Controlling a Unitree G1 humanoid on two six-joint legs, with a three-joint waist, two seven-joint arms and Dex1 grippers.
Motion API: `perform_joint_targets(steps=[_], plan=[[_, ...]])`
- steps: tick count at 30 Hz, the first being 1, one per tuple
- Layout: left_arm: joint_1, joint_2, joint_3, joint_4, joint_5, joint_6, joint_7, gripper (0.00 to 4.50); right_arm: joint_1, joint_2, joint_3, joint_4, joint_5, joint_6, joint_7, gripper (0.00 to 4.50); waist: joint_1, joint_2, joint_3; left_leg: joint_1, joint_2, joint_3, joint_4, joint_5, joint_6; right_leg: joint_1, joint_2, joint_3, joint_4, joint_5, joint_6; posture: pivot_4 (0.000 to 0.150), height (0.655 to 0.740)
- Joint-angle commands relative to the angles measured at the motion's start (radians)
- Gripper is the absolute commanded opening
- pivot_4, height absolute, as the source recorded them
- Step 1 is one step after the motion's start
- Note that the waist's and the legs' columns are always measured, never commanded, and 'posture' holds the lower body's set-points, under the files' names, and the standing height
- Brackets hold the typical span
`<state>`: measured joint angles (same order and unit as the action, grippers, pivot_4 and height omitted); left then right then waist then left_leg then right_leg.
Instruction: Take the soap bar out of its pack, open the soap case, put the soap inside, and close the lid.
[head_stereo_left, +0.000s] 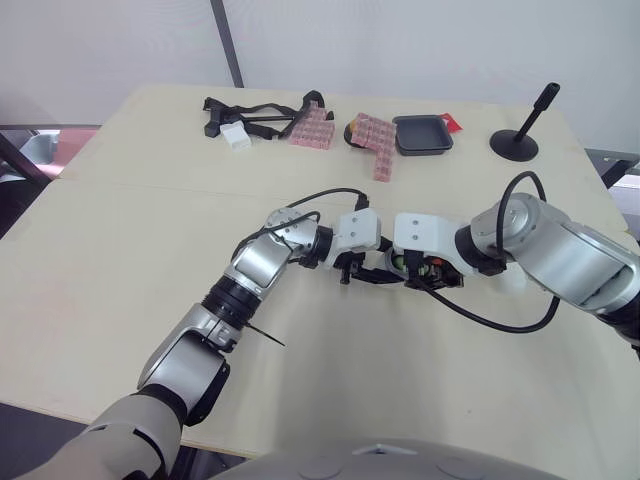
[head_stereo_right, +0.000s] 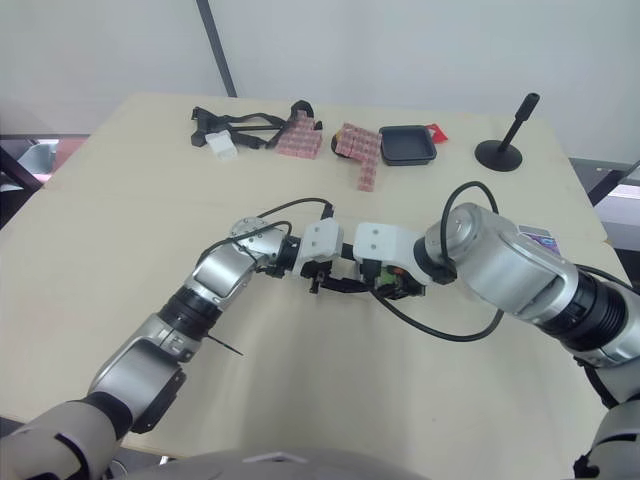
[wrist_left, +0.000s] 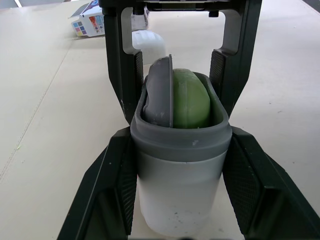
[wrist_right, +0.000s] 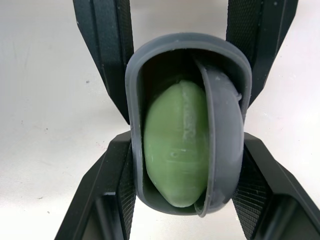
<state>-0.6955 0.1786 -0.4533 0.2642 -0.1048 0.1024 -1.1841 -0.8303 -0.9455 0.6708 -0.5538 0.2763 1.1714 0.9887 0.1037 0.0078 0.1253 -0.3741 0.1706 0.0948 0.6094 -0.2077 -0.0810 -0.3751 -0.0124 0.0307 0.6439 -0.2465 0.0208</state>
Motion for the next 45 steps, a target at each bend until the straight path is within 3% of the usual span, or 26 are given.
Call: perform_joint_targets(steps=[1,6,8,10,13,24,29,38,45], plan=[[-0.014,-0.004,0.008,0.003,0.021,-0.023,0.03,1.91,-0.001,0.003,-0.022,0.0,-0.002,-0.007,0.009,2.06,0.0,0.0,0.0,0.0,0.0,0.0,0.0,0.0,0.0,0.0,0.0,0.0,0.0,0.0,0.0,0.15,0.74],[-0.007,0.001,0.009,0.001,0.01,-0.025,0.016,1.91,0.002,0.019,-0.036,0.003,0.008,0.004,0.009,2.06,-0.001,0.0,0.0,0.0,0.0,0.0,0.0,0.0,0.0,0.0,0.0,0.0,0.0,0.0,0.0,0.15,0.74],[-0.002,0.002,0.009,-0.004,0.005,-0.021,0.01,1.91,0.005,0.027,-0.047,0.005,0.011,0.006,0.005,3.05,-0.001,0.0,0.0,0.0,0.0,0.0,0.0,0.0,0.0,0.0,0.0,0.0,0.0,0.0,0.0,0.15,0.74],[0.004,0.003,0.009,-0.008,0.0,-0.017,0.006,1.91,0.012,0.033,-0.059,0.007,0.016,0.006,0.004,3.75,0.0,0.0,0.0,0.0,0.0,0.0,0.0,0.0,0.0,0.0,0.0,0.0,0.0,0.0,0.0,0.15,0.74],[0.014,0.007,0.013,-0.016,-0.013,-0.017,-0.006,1.91,0.033,0.035,-0.087,0.007,0.035,0.005,0.007,4.47,0.003,0.0,0.0,0.0,0.0,0.0,0.0,0.0,0.0,0.0,0.0,0.0,0.0,0.0,0.0,0.15,0.74],[0.109,0.043,0.106,-0.04,-0.163,-0.075,-0.125,1.91,0.295,0.082,-0.384,0.015,0.14,-0.177,-0.012,4.47,0.005,0.0,0.0,-0.002,0.0,0.0,-0.001,0.0,0.0,-0.002,0.0,0.0,-0.002,0.0,0.0,0.15,0.74],[0.189,0.072,0.153,-0.046,-0.21,-0.15,-0.168,1.91,0.507,0.049,-0.524,0.001,0.153,-0.409,0.045,4.47,0.006,0.0,0.0,-0.002,0.0,0.0,-0.001,0.0,0.0,-0.003,0.0,-0.001,-0.004,0.0,0.0,0.15,0.74],[0.258,0.055,0.192,0.0,-0.192,-0.286,-0.114,1.91,0.869,0.18,-0.711,0.053,0.155,-0.832,0.061,4.47,-0.004,0.0,0.0,-0.002,0.0,0.0,-0.001,-0.001,0.001,-0.003,-0.002,-0.002,-0.007,0.0,0.0,0.15,0.74],[0.288,0.051,0.185,-0.028,-0.193,-0.278,-0.089,1.91,1.023,0.295,-0.815,0.099,0.172,-0.994,0.011,4.47,-0.029,0.0,0.0,-0.002,0.0,0.0,-0.001,-0.003,0.006,-0.003,-0.002,-0.002,-0.007,0.0,0.0,0.15,0.74]])
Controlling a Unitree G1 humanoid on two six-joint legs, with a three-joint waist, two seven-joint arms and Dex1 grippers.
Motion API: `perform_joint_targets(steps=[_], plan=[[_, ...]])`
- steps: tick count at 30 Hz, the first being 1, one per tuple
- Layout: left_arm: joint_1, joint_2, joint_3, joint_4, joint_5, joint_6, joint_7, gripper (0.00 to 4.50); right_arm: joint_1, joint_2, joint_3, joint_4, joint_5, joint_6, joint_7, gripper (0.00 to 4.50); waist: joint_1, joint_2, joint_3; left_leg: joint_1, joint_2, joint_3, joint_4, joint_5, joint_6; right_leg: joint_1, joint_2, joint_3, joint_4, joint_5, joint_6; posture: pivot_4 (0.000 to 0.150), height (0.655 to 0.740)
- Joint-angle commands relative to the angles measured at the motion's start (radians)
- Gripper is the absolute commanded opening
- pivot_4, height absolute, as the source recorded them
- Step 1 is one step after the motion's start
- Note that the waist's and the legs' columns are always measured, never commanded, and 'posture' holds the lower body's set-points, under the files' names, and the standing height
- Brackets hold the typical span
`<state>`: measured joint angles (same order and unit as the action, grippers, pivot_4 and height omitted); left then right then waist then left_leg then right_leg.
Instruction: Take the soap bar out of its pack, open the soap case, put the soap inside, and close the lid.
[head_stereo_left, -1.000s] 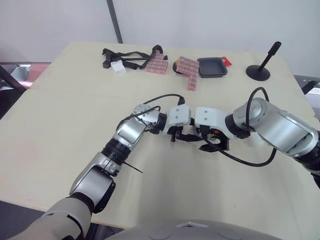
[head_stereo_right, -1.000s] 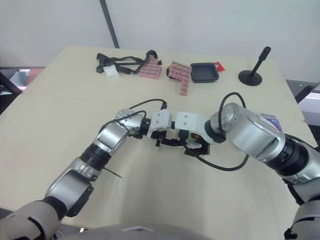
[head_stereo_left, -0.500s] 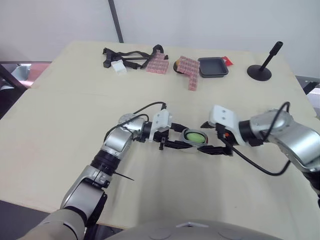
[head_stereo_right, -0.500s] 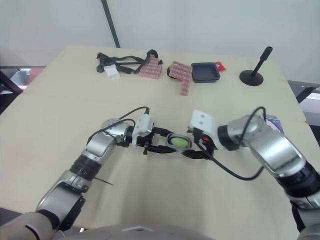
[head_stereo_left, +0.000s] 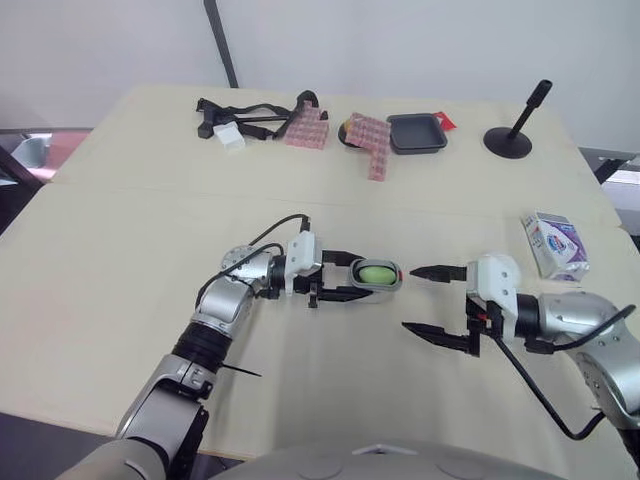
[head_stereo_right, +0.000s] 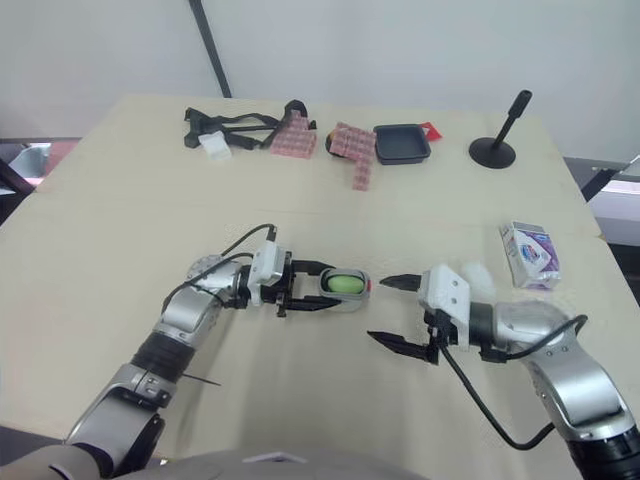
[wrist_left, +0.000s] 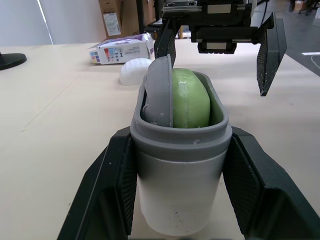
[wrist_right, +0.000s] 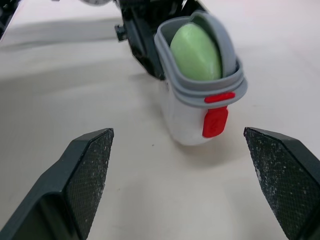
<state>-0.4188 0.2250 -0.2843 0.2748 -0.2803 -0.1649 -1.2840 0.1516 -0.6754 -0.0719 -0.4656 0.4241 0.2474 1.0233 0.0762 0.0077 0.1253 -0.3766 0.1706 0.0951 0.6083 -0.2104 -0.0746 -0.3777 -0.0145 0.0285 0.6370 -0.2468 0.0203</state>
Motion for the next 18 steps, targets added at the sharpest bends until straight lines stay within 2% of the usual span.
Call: perform_joint_targets(steps=[1,10,18], plan=[[0.016,0.005,0.016,-0.045,-0.016,-0.006,0.016,1.91,0.075,0.045,-0.111,0.022,0.032,-0.093,-0.037,4.47,-0.001,0.0,0.0,0.0,0.0,0.0,0.0,0.0,0.0,0.0,0.0,0.0,0.0,0.0,0.0,0.15,0.74],[0.036,0.021,0.022,-0.087,-0.019,0.035,0.062,1.91,0.376,0.133,-0.425,0.179,0.048,-0.246,-0.08,4.47,-0.002,0.0,0.0,0.0,-0.002,0.0,0.0,-0.002,0.005,0.001,-0.003,-0.001,-0.002,0.0,0.0,0.15,0.74],[0.057,0.035,0.014,-0.137,-0.021,0.073,0.086,1.91,0.506,0.221,-0.552,0.254,0.062,-0.302,-0.161,4.47,-0.02,0.001,-0.001,0.001,-0.003,0.0,-0.002,-0.001,0.006,0.001,-0.005,-0.002,-0.002,-0.002,-0.003,0.15,0.74]])
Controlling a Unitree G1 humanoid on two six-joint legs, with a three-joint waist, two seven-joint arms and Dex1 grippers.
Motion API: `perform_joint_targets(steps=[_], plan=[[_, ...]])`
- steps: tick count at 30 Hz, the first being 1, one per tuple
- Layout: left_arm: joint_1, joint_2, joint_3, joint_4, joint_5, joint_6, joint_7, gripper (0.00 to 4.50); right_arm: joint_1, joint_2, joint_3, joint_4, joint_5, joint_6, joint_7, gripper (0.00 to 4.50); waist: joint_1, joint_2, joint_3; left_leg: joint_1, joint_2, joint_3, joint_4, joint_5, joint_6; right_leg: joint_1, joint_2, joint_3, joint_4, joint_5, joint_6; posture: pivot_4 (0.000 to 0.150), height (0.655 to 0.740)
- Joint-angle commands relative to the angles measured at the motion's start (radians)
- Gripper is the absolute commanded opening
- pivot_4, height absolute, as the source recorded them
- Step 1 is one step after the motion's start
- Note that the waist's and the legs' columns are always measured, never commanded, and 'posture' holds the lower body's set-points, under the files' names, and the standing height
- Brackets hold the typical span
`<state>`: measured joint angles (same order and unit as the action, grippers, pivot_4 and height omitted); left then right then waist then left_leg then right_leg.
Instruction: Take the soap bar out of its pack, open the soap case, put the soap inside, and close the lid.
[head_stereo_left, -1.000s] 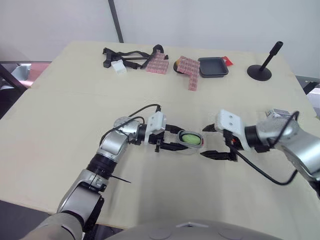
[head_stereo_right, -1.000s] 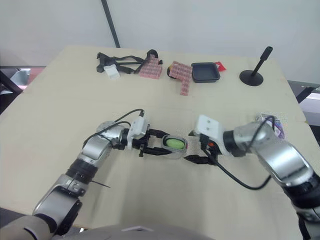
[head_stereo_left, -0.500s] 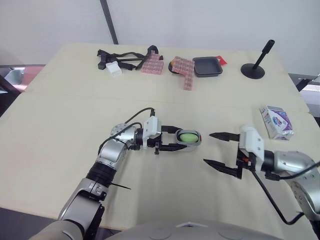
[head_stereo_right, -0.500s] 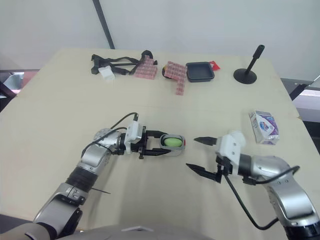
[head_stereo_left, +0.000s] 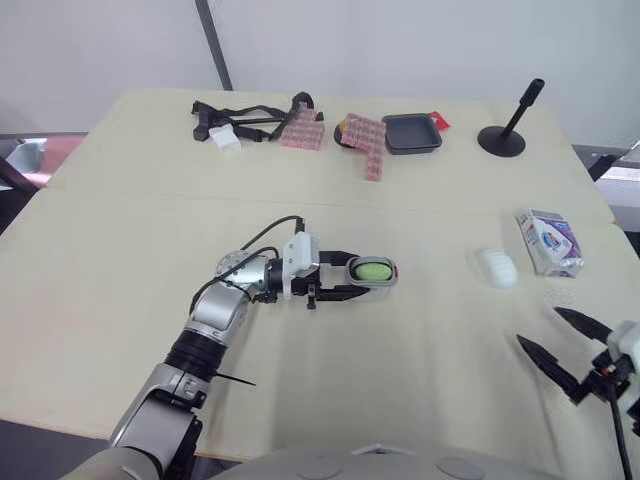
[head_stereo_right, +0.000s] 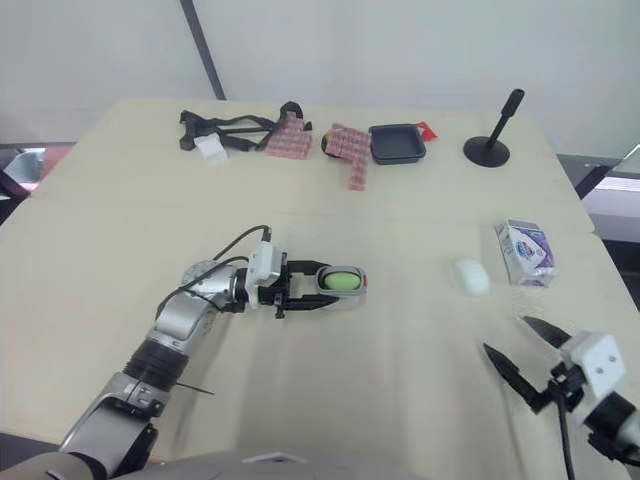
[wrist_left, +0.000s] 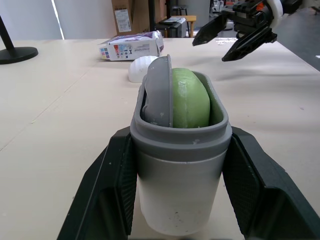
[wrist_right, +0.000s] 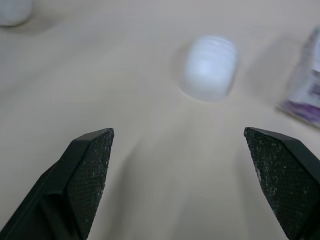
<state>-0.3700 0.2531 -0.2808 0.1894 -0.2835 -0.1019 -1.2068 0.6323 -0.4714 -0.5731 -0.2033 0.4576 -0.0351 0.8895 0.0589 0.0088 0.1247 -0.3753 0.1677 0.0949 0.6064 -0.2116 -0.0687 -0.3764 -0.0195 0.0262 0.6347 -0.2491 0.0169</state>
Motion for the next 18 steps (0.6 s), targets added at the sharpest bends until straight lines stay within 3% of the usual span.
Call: perform_joint_targets(steps=[1,11,18], plan=[[0.01,0.007,0.01,-0.057,-0.018,0.015,0.011,1.91,0.03,0.022,-0.056,-0.01,0.032,-0.015,-0.035,4.47,-0.005,0.0,0.0,0.0,0.0,0.0,0.0,0.0,0.0,0.0,-0.001,0.0,0.0,-0.001,-0.002,0.15,0.74],[0.001,0.002,0.019,-0.074,-0.029,0.05,0.019,1.91,0.048,0.004,-0.102,-0.051,0.097,0.098,-0.097,4.47,-0.008,0.001,0.0,0.0,-0.003,0.0,0.0,0.001,0.003,0.001,-0.004,-0.001,0.0,-0.001,-0.001,0.15,0.74],[-0.02,-0.002,0.021,-0.046,-0.022,0.046,0.023,1.91,-0.047,-0.182,-0.201,-0.207,0.276,0.524,-0.302,4.47,-0.011,0.004,0.0,0.002,-0.005,0.0,0.0,0.001,0.004,0.003,-0.005,-0.001,-0.001,0.001,0.004,0.15,0.74]])
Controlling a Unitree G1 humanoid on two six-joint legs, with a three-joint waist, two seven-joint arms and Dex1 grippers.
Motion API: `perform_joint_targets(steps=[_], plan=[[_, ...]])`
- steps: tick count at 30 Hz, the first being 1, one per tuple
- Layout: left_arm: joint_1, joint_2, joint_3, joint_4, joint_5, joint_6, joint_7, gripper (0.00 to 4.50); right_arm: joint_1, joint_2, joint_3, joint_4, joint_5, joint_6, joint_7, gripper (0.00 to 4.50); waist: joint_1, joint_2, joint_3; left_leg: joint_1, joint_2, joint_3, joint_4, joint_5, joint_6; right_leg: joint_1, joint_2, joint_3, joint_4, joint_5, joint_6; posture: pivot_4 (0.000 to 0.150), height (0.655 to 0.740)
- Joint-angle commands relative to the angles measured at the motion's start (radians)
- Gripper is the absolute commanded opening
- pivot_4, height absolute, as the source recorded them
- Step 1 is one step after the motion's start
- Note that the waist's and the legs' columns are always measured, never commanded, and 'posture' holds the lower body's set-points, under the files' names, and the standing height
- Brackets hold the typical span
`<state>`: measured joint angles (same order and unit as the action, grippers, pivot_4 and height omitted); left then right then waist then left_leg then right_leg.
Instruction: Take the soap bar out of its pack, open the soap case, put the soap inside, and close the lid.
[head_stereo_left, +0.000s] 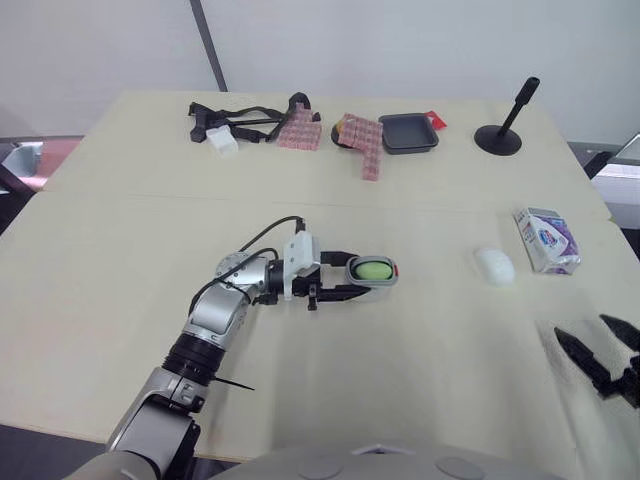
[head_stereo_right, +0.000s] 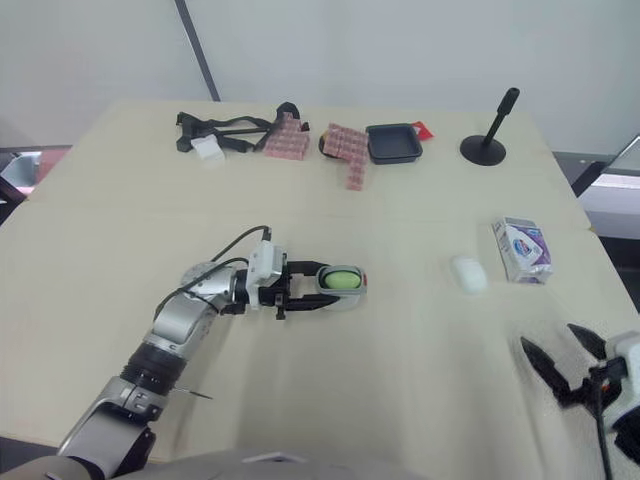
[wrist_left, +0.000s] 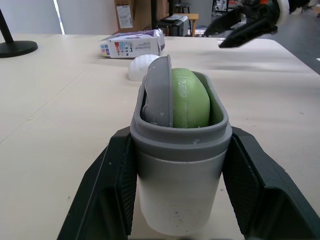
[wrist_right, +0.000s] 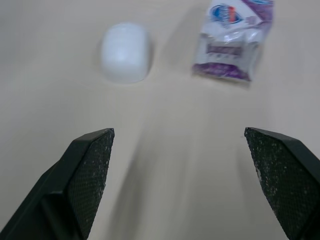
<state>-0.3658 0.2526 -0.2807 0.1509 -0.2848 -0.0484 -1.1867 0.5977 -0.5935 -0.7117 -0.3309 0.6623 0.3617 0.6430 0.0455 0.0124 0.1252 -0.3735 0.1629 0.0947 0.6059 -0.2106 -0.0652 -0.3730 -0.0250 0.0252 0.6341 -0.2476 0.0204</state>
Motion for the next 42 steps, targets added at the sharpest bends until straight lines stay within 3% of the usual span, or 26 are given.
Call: perform_joint_targets(steps=[1,4,11,18,31,42], plan=[[-0.03,-0.007,0.022,0.0,-0.02,-0.01,0.006,1.91,-0.023,-0.095,-0.065,-0.105,0.087,0.183,-0.068,4.47,0.007,0.0,0.0,0.001,0.0,0.0,0.0,0.0,0.0,0.001,0.0,0.0,0.0,0.0,0.0,0.15,0.74],[-0.045,-0.019,0.021,0.013,-0.017,-0.015,0.013,1.91,-0.094,-0.213,-0.048,-0.187,0.146,0.442,-0.209,4.47,0.01,0.002,0.0,0.001,0.0,-0.002,-0.002,0.0,0.0,0.003,0.001,-0.003,-0.003,0.0,0.001,0.15,0.74],[-0.039,-0.022,0.004,-0.003,-0.011,-0.025,-0.008,1.91,-0.476,-0.415,0.135,-0.184,0.262,0.901,-0.403,4.47,0.015,0.004,0.001,0.001,0.0,-0.002,-0.005,0.003,-0.006,0.006,0.001,-0.003,-0.007,0.0,0.001,0.15,0.74],[-0.034,-0.022,-0.005,-0.011,-0.007,-0.026,-0.012,1.91,-0.87,-0.412,0.317,-0.032,0.266,1.23,-0.452,4.47,0.039,0.005,0.002,0.0,0.0,-0.003,-0.006,0.004,-0.008,0.007,0.002,-0.004,-0.009,0.0,0.001,0.15,0.74],[-0.04,-0.041,-0.012,-0.007,-0.002,-0.029,-0.012,1.91,-1.093,-0.505,0.62,0.264,0.354,1.253,-0.409,4.47,0.063,0.006,0.002,-0.001,0.001,-0.002,-0.003,0.003,-0.009,0.007,0.002,-0.005,-0.008,0.0,0.001,0.15,0.74],[-0.031,-0.04,-0.017,-0.023,0.002,-0.023,-0.009,1.91,-1.126,-0.45,0.68,0.344,0.349,1.253,-0.439,4.47,0.064,0.006,0.002,-0.002,0.001,-0.002,-0.001,0.003,-0.009,0.007,0.002,-0.005,-0.007,0.0,0.001,0.15,0.74]])
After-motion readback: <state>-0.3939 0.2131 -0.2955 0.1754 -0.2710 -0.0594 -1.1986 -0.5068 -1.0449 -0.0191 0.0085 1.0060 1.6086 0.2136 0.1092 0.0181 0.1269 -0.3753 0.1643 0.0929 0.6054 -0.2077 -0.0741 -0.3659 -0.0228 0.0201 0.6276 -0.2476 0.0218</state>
